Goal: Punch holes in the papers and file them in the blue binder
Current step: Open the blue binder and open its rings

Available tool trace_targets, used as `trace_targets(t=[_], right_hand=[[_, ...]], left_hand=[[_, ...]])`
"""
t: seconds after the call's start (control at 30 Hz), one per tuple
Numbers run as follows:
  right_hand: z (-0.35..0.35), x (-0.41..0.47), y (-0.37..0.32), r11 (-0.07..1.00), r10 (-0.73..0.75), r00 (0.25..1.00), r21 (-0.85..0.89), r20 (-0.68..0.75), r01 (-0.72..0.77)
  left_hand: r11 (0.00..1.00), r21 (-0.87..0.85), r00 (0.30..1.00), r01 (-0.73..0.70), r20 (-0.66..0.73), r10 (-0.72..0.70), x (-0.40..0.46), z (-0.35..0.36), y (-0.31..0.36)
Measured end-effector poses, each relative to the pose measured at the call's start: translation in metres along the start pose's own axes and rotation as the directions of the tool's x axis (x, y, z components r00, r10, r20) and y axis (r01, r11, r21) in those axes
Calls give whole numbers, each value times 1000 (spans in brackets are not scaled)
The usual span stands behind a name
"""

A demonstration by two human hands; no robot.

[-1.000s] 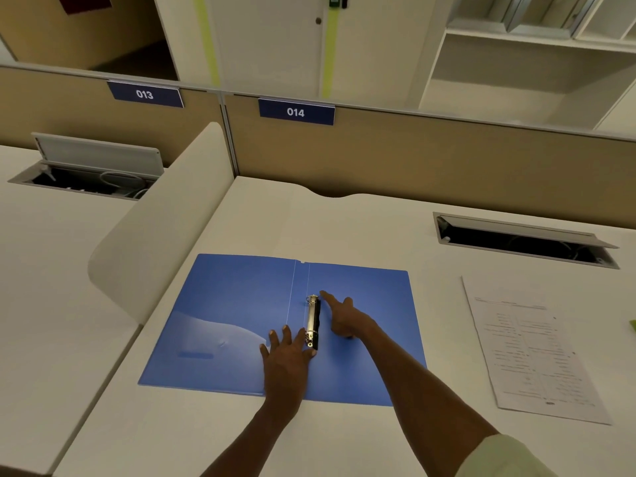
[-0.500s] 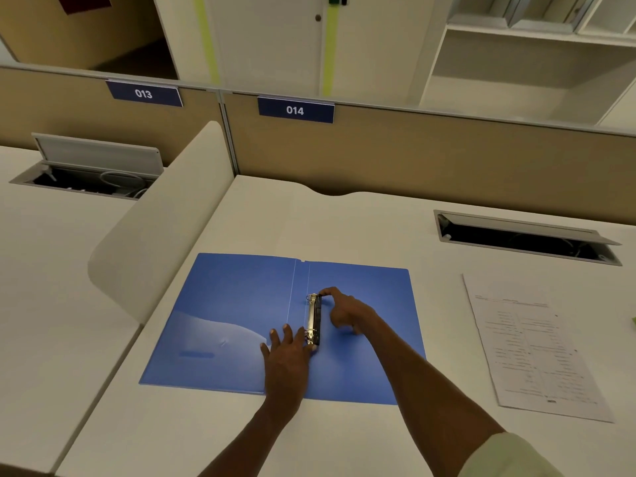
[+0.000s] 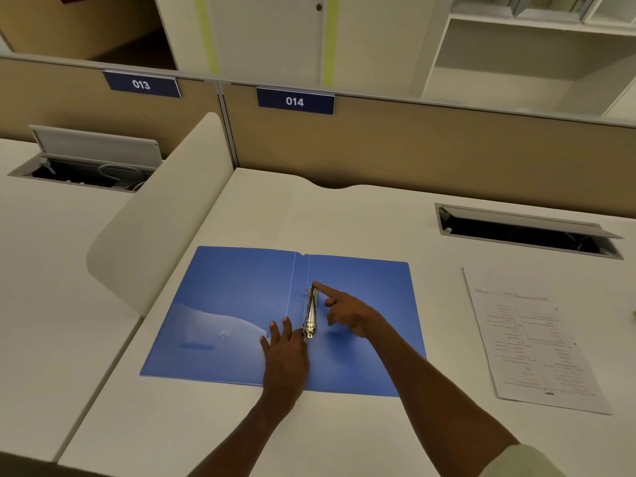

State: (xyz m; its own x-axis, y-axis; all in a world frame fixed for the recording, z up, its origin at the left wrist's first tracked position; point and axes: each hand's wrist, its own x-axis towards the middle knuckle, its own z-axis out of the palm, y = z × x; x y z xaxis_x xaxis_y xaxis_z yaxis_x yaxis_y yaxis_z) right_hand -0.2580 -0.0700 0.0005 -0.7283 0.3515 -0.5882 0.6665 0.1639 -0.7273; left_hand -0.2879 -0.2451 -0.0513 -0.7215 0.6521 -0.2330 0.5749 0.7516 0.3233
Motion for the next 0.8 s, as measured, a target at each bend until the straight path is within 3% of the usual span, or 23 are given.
trace_targets(t=[0.17,0.53,0.67,0.8], right_hand=[[11,-3,-7,1000,-11,1000,-21,25,11],[13,-7,8,999,-12,997,32,-71,14],[21,-8,16,987,-84,993,-146,-84,71],[28,-8,21,945,-165,982,-299,-91,131]], left_hand=[[987,-161,1000,15,-22,-19,-2,-3,-1],[983,-182,988,4,-148,-31,5,-21,6],[988,-147,974,-40,-227,5,8,-26,7],[999,-36,977,-39,-209,30,14,-28,5]])
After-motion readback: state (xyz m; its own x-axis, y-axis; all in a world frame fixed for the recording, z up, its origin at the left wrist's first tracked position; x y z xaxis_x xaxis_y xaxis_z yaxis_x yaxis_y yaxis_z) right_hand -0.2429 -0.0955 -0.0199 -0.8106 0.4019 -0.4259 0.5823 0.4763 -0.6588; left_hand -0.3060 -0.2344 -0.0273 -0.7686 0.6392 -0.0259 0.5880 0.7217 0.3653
